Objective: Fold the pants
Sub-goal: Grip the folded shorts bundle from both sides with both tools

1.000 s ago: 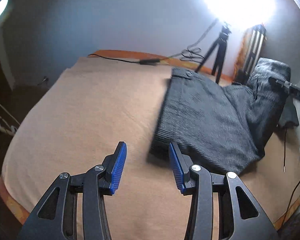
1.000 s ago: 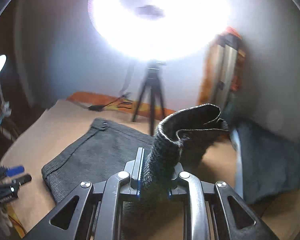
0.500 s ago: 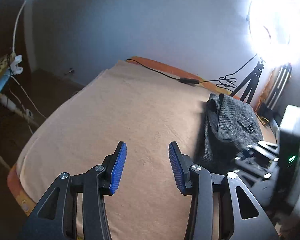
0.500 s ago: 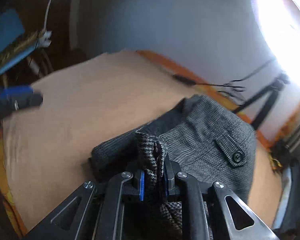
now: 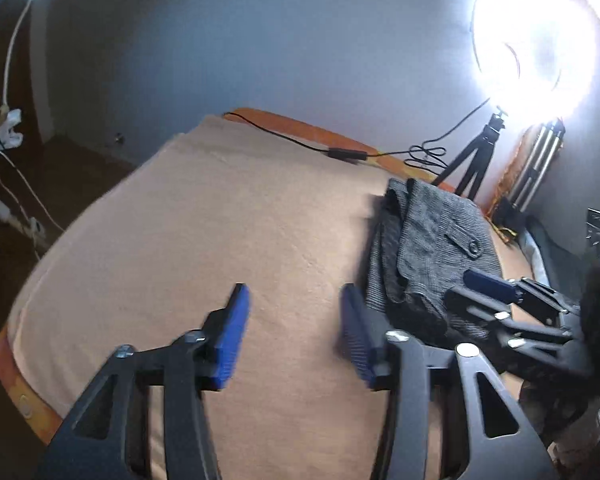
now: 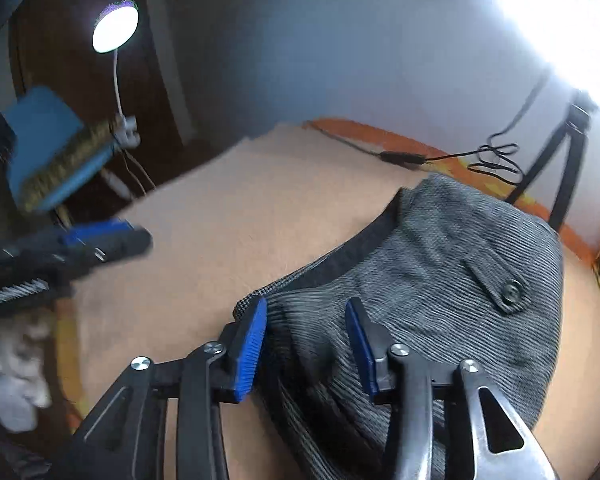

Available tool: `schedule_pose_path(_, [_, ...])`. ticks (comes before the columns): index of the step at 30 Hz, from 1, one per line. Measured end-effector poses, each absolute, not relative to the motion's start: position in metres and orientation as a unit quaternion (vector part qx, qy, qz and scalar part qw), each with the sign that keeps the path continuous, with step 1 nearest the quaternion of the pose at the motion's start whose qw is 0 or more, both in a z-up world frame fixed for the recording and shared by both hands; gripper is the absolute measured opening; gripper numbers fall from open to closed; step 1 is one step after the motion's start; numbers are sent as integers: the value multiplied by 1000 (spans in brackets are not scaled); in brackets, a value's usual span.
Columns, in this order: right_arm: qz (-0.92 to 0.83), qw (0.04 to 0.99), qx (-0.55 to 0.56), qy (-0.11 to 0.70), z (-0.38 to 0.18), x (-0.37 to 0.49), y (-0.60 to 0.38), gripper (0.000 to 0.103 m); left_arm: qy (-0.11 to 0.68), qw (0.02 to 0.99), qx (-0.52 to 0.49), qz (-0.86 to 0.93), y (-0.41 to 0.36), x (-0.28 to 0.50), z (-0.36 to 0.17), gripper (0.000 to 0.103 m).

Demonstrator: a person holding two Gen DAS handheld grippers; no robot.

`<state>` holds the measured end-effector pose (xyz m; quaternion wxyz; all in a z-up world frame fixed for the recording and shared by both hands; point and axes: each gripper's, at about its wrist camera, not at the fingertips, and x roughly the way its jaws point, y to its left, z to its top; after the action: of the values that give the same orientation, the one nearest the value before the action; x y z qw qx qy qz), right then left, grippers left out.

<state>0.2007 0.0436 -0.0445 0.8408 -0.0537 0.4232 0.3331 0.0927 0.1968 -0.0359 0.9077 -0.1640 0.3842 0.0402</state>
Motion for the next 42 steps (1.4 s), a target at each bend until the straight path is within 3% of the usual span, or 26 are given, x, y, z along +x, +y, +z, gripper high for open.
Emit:
schedule_pose_path(1, [333, 843, -35, 420, -41, 200, 32, 53, 386, 906, -167, 36, 194, 93, -37, 62])
schedule_pose_path(10, [277, 863, 64, 418, -32, 214, -66, 70, 440, 861, -252, -21, 170, 113, -64, 64])
schedule_pose_path(16, [246, 858, 122, 435, -40, 231, -115, 71, 466, 823, -322, -42, 165, 119, -82, 64])
schedule_pose_path(29, [230, 845, 164, 453, -51, 252, -151, 77, 466, 806, -362, -46, 147, 132, -91, 64])
schedule_pose_path(33, [231, 836, 179, 465, -58, 260, -154, 79, 454, 813, -362, -41, 145, 135, -89, 72])
schedule_pose_path(42, [233, 813, 220, 486, -80, 281, -156, 79, 439, 804, -401, -21, 153, 133, -97, 72])
